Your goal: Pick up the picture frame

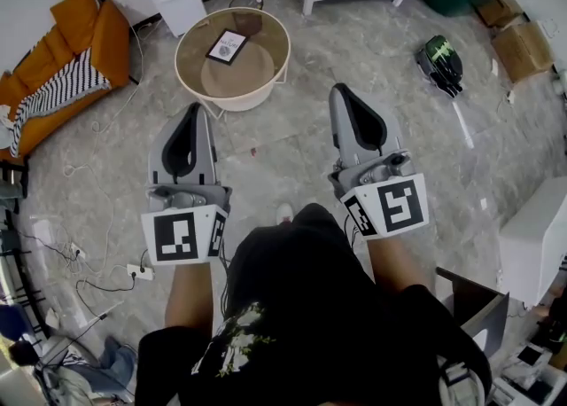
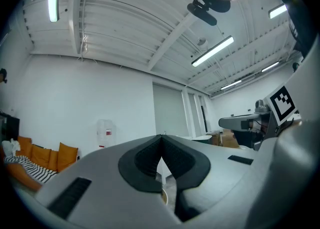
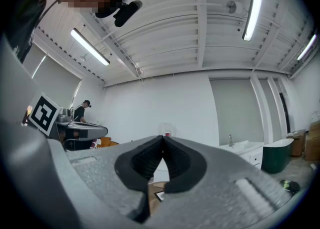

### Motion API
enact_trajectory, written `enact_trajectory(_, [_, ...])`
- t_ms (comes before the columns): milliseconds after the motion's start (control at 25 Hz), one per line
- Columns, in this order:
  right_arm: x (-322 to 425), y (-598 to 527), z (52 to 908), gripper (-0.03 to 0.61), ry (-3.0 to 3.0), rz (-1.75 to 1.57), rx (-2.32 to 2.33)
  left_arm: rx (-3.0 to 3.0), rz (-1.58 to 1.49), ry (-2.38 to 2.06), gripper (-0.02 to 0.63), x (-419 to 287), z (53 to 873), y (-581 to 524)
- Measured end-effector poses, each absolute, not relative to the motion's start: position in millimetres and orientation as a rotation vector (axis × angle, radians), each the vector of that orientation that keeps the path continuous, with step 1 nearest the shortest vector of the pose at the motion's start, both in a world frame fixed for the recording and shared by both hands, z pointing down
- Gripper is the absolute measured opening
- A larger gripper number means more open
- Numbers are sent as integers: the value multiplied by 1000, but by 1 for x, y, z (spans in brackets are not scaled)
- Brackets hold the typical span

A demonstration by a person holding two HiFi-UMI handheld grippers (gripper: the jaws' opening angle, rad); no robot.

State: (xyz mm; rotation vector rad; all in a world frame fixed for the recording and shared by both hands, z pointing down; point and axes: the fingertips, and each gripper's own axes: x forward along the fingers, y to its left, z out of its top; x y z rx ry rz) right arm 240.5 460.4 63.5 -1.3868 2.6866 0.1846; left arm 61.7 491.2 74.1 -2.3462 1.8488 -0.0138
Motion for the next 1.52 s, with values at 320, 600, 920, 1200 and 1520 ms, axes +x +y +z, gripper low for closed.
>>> enact_trajectory(320, [238, 440, 86, -5, 2709, 143, -1414, -2383, -45, 1875, 12, 55, 96, 471])
enact_trajectory(600, [242, 417, 94, -5, 2746, 150, -1403, -2334, -49, 1884, 12, 58, 100, 449])
enact_trajectory(920, [244, 370, 96, -5, 2764, 142, -1365, -2322, -57, 1918, 12, 63, 101, 407])
enact_trajectory(1200, [242, 307, 94, -5, 2771, 131, -1319, -2293, -72, 1956, 12, 60, 100, 353])
enact_trajectory(1520, [253, 229, 79, -5, 2784, 132, -1266, -2268, -50, 1990, 12, 79, 85, 281])
